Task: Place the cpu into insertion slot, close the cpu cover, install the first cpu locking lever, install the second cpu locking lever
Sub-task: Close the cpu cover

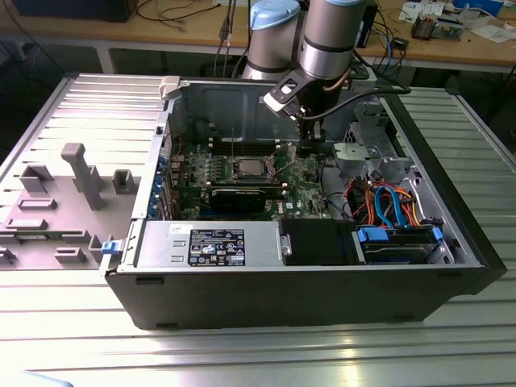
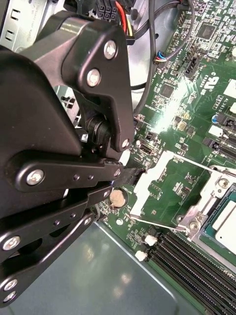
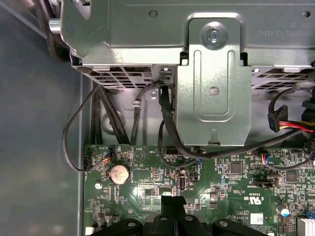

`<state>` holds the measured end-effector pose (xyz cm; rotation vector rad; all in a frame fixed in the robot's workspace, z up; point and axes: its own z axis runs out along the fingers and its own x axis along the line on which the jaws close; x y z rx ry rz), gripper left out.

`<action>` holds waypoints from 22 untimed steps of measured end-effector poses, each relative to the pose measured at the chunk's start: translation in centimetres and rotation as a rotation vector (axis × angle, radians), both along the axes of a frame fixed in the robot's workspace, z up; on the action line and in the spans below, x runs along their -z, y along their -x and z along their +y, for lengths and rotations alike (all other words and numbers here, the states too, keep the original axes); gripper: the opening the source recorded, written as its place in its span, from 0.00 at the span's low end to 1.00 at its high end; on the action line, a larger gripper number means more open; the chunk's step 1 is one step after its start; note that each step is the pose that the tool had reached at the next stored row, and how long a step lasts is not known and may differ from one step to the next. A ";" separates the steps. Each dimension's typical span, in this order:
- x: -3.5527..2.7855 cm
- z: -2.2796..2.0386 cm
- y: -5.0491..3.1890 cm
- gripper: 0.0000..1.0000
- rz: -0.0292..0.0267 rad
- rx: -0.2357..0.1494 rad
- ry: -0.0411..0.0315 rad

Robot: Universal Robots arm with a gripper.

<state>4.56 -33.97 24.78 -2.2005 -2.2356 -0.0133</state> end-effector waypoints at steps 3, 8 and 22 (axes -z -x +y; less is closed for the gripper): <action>0.00 0.00 0.19 0.11 0.0000 0.000 0.0000; 0.02 0.00 0.83 0.11 0.0000 0.000 -0.0001; 0.03 0.00 1.43 0.11 0.0000 0.000 -0.0001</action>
